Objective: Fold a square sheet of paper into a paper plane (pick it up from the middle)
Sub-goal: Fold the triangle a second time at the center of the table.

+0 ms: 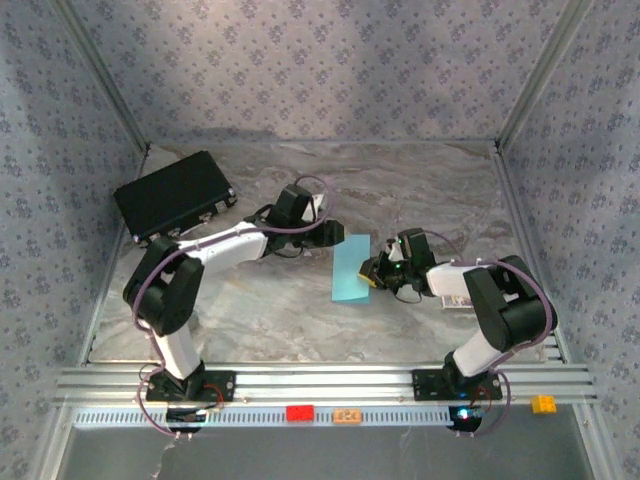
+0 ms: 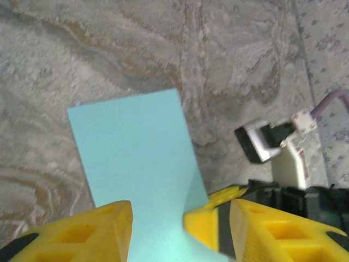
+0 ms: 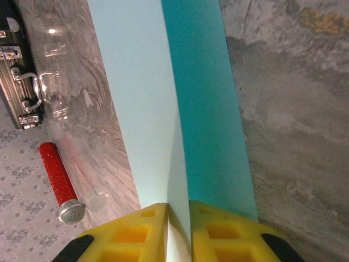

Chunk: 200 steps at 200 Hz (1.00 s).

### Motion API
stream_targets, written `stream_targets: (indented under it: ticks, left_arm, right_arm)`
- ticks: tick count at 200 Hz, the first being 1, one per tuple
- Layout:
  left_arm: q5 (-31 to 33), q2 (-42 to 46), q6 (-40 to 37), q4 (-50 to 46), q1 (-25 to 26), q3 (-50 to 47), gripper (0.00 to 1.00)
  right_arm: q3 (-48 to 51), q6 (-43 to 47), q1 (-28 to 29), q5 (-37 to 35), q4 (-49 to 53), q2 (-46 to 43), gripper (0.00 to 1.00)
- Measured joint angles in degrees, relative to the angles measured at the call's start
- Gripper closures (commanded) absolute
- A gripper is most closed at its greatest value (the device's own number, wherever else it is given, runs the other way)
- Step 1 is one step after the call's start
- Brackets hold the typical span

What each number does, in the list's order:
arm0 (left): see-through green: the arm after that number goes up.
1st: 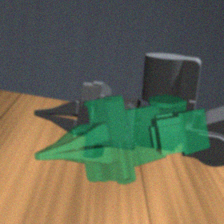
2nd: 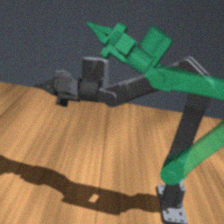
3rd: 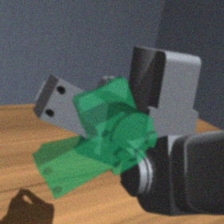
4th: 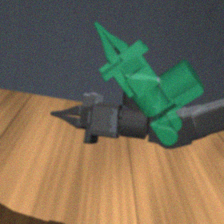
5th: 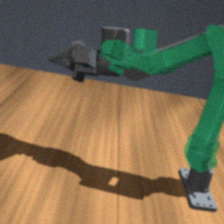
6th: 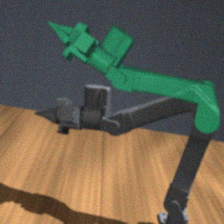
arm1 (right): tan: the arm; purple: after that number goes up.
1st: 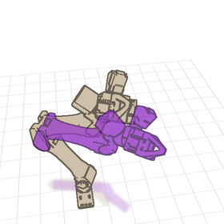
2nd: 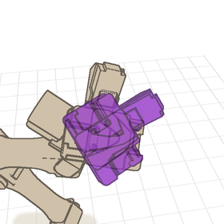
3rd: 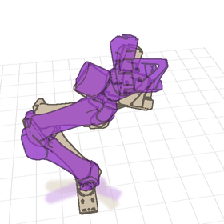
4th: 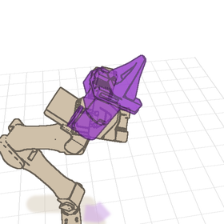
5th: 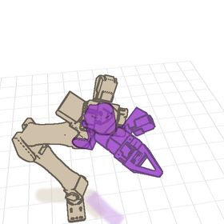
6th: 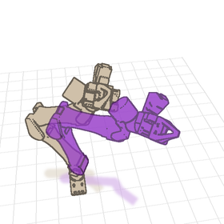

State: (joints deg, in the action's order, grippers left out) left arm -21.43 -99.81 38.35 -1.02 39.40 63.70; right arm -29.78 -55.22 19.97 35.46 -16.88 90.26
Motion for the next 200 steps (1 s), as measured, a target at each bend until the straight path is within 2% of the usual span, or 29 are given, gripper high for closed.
stream_targets:
  ticks: [11, 23, 45, 100, 160, 200]
  left_arm:
    - [0.8, 1.2, -0.4, 1.2, 0.8, -2.6, 0.51]
    - [2.0, 2.6, -1.1, 2.1, 2.2, -4.9, 0.57]
    - [5.6, 4.9, -3.3, 4.0, 6.1, -8.1, 0.57]
    - [15.5, 8.5, -13.1, 11.4, 17.9, -15.1, 0.49]
    - [22.3, 3.8, -26.2, 9.1, 27.8, -12.5, 0.46]
    - [31.4, 1.2, -30.3, 3.8, 31.4, -9.1, 0.42]
  right_arm:
    - [-0.1, 0.4, -0.1, 0.5, 0.2, 0.0, 0.82]
    - [-0.3, 0.8, -0.2, 0.9, 0.4, 0.0, 0.82]
    - [-0.8, 1.5, -0.5, 1.9, 0.8, 0.0, 0.82]
    - [-1.8, 3.0, -1.5, 3.6, 1.7, 0.0, 0.84]
    - [-2.4, 3.2, -1.5, 4.3, 2.1, 0.0, 0.84]
    - [-2.4, 3.2, -1.6, 4.4, 2.1, 0.0, 0.84]
